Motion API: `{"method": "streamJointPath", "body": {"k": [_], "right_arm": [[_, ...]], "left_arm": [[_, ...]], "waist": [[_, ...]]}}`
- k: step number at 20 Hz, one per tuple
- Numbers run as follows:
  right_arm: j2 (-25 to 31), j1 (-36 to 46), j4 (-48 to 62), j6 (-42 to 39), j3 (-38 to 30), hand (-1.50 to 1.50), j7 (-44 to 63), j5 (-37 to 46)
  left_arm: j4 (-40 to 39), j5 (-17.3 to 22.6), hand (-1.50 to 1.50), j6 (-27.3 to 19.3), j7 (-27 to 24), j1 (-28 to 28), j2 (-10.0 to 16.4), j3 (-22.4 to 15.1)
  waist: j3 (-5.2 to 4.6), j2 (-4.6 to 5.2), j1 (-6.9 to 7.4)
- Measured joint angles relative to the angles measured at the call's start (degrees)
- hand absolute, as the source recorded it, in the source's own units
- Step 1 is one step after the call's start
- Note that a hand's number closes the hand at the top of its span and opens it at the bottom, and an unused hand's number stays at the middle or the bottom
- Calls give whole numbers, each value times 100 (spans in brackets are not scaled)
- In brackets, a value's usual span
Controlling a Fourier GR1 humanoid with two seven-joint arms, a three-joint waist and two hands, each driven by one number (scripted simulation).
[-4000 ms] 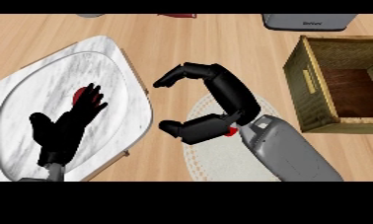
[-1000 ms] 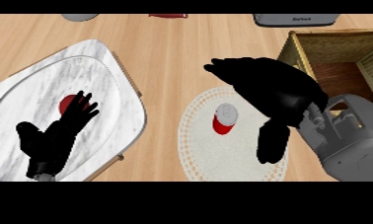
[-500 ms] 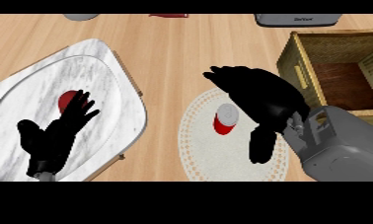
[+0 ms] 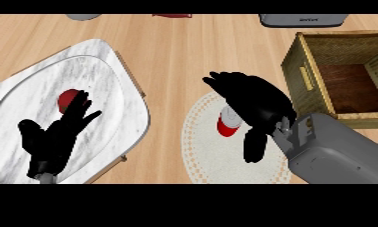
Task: Pick the can from the placemat and place it in the basket
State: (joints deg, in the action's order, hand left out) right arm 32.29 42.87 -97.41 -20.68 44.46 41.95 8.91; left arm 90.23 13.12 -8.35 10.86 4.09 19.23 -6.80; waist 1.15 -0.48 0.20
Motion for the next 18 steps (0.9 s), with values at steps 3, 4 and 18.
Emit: {"method": "streamJointPath", "body": {"k": [3, 4, 18], "right_arm": [[-91, -66, 110, 23, 71, -150, -65, 166], [-101, -85, 140, 6, 108, -150, -74, 217], [-433, -371, 800, -17, 389, -150, -303, 780]], "left_arm": [[4, 36, 0, 33, 36, 0, -3, 17], [-5, 22, 0, 21, 11, 10, -18, 17], [-2, 7, 0, 59, 39, 14, -24, 65]], "waist": [[-2, -5, 1], [3, -8, -3], [3, -12, -2]]}}
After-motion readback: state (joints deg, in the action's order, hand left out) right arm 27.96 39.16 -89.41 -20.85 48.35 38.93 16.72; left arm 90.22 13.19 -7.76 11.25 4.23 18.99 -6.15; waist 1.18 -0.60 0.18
